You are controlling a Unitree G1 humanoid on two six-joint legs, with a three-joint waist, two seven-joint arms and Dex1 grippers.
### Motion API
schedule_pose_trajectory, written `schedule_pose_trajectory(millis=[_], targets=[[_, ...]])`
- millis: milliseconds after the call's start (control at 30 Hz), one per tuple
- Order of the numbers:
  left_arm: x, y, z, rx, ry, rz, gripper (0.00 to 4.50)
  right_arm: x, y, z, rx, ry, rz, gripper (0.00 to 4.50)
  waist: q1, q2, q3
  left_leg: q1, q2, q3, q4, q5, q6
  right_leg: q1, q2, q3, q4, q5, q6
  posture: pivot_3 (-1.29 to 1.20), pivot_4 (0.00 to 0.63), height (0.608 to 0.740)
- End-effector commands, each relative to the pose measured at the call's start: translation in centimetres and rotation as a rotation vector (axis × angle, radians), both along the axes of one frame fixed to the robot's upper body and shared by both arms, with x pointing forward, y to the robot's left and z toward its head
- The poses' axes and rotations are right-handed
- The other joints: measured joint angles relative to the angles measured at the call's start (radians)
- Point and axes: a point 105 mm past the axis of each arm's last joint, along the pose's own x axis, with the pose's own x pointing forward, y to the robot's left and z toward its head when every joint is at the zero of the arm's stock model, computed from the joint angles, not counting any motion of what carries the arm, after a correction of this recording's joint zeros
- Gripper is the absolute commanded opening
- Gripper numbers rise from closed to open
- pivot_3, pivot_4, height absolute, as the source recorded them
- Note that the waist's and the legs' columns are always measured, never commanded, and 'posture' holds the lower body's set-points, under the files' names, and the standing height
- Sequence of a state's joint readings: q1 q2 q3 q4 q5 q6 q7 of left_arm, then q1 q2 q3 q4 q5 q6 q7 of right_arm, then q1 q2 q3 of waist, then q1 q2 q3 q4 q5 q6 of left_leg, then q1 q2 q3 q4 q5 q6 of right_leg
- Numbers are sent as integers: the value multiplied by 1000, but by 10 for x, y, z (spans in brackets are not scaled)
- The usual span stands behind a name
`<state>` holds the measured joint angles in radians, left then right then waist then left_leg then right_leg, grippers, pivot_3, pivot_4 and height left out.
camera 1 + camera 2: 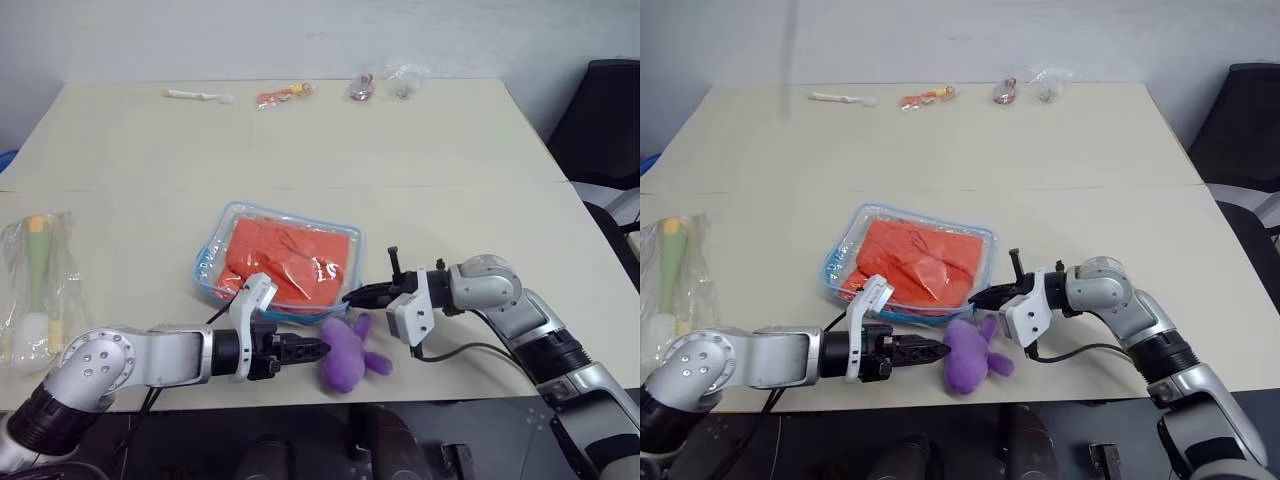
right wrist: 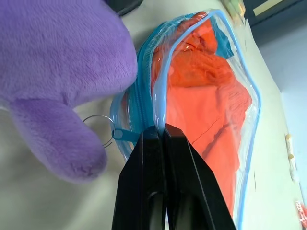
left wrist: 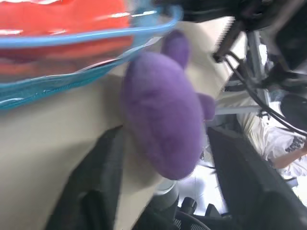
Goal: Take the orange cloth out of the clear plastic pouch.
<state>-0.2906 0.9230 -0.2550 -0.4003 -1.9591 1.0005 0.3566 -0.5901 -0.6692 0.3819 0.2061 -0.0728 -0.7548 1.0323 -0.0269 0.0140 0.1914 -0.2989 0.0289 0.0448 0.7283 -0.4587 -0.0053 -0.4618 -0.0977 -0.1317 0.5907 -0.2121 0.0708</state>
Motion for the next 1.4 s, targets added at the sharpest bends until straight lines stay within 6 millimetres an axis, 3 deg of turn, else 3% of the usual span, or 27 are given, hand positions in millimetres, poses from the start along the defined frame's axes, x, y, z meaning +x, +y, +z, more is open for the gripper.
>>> schedule_pose_trajectory(millis=[33,133,333,467,667,1033,1400], targets=[[3,9,9,26,-13,-52,3516,-3,-4,11,29,-28,-1,0,1,0,0,0,0,0,0,0,0,0,0,0,0,0,0,0,150,740],[-6,17,14,95,-34,-179,3516,-4,-5,10,27,-25,-3,0,0,0,0,0,0,0,0,0,0,0,1,-1,0,0,0,0,150,740],[-5,35,26,152,-71,-271,3516,-3,-3,10,26,-22,-2,0,0,0,0,0,-1,2,-1,0,0,0,2,-3,-1,0,0,0,150,740],[15,34,40,113,-180,-234,3516,-3,-2,9,28,-21,0,0,0,1,0,0,-1,9,-2,0,-1,0,2,-6,-1,0,0,0,150,740],[27,26,54,-12,-132,-211,3516,-4,0,9,31,-22,5,0,0,0,0,0,0,10,-2,0,-1,-1,2,-4,0,0,0,0,150,740],[0,-11,25,-26,19,-280,3516,-3,0,11,31,-28,4,0,0,0,0,0,0,0,-2,0,-1,-1,-1,0,0,0,0,0,150,740],[8,-35,-2,-36,59,-123,3516,-2,1,14,41,-36,2,0,4,0,0,0,-1,-2,-1,1,-1,1,-1,-1,0,0,0,0,150,740]])
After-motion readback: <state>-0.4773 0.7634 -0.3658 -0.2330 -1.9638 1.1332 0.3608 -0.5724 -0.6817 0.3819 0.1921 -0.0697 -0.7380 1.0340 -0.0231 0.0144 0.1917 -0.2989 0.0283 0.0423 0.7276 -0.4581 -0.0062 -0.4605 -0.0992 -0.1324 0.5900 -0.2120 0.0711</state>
